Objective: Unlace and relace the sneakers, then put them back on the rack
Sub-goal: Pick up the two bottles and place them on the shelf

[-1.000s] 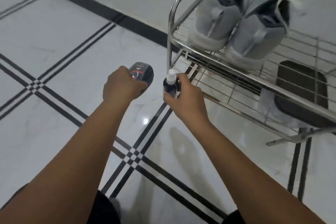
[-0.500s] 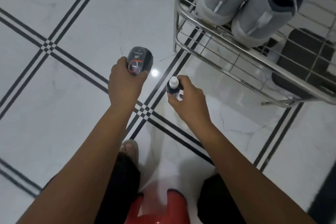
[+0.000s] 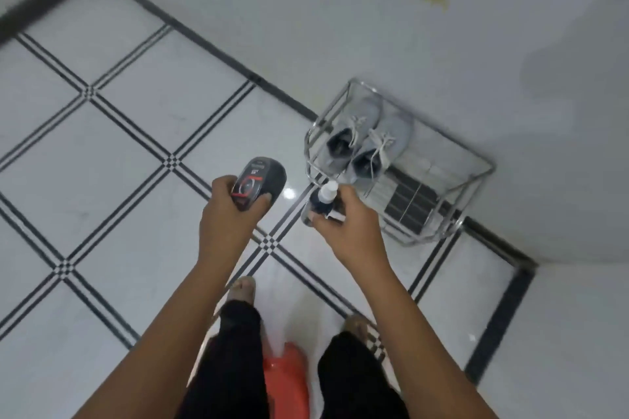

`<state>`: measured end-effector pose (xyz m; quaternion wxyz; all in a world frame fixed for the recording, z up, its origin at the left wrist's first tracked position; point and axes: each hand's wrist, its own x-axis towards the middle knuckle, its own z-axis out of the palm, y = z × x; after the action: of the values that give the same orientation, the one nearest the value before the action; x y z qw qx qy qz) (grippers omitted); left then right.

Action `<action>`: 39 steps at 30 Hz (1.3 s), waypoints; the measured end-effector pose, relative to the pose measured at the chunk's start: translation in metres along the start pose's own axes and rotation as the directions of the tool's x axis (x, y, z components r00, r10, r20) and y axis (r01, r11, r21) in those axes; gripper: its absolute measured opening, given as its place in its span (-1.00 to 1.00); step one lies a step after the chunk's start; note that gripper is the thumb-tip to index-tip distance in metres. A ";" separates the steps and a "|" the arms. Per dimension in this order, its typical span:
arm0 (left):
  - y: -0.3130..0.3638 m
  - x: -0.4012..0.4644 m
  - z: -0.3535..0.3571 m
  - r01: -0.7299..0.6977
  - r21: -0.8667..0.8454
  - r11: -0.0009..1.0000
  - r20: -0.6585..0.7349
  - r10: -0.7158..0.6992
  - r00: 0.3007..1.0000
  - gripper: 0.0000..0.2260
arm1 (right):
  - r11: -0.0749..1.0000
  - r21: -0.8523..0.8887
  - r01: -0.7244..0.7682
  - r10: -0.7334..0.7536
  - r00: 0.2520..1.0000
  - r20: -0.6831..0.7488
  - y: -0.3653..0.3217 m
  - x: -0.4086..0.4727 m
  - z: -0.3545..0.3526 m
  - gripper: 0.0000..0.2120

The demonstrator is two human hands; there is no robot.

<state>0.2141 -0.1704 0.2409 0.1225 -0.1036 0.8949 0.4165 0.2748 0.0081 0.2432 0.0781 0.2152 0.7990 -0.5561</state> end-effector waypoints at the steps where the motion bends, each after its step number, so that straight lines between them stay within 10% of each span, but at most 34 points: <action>1: 0.006 -0.005 -0.006 -0.002 0.006 1.000 0.005 0.002 1.000 -0.55 | 1.000 -0.005 0.008 -0.008 1.000 0.001 -0.008 -0.003 -0.005 -0.66; 13: 0.148 -0.035 -0.066 -0.225 -0.085 0.971 -0.098 0.217 0.971 -0.64 | 0.980 -0.057 0.191 -0.194 0.980 -0.046 -0.135 -0.021 -0.085 -0.62; 28: 0.283 0.236 -0.085 -0.354 -0.052 0.934 0.087 0.357 0.930 -0.56 | 0.987 0.038 0.154 -0.135 0.942 -0.307 -0.226 0.198 -0.107 -0.60; 39: 0.421 0.357 -0.006 -0.530 0.017 0.848 0.173 0.519 0.837 -0.52 | 0.990 -0.086 0.110 -0.139 0.781 -0.609 -0.288 0.338 -0.195 -0.59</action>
<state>-0.2458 0.0612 0.4384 0.0792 0.1836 0.8889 0.4120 -0.1297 0.1912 0.4387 -0.2174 0.3289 0.8058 -0.4418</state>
